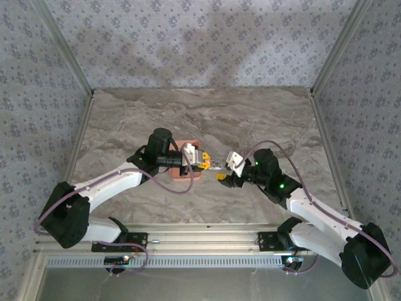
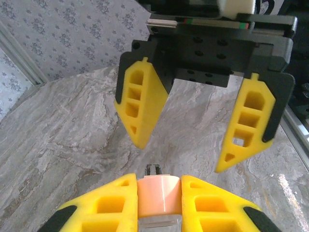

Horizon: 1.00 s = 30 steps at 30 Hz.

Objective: Load the staples into the stapler

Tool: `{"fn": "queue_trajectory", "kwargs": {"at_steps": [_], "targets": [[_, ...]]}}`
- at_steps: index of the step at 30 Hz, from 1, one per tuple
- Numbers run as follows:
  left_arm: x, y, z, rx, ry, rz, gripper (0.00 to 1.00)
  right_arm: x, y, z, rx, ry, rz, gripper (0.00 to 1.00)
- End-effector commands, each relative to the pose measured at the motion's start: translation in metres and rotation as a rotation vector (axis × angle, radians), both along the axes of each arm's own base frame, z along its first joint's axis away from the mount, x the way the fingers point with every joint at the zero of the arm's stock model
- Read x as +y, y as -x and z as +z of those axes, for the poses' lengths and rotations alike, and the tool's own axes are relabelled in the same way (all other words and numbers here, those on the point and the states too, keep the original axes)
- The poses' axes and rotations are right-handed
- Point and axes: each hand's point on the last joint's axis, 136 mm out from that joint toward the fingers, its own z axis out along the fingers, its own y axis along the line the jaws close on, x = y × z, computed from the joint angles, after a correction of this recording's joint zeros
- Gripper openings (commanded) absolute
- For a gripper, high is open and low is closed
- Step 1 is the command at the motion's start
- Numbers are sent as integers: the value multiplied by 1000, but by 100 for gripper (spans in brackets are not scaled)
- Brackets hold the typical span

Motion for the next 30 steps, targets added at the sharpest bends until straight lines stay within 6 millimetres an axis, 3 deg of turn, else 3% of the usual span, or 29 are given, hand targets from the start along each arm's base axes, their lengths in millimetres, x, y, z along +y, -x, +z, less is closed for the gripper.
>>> {"fn": "queue_trajectory", "kwargs": {"at_steps": [1, 17, 30], "targets": [[-6, 3, 14, -25, 32, -50, 19, 6, 4, 6, -76, 38, 67, 62], [-7, 10, 14, -12, 34, -97, 18, 27, -1, 14, -111, 31, 159, 62], [-8, 19, 18, -16, 49, -153, 19, 35, 2, 8, -35, 24, 247, 52]]}}
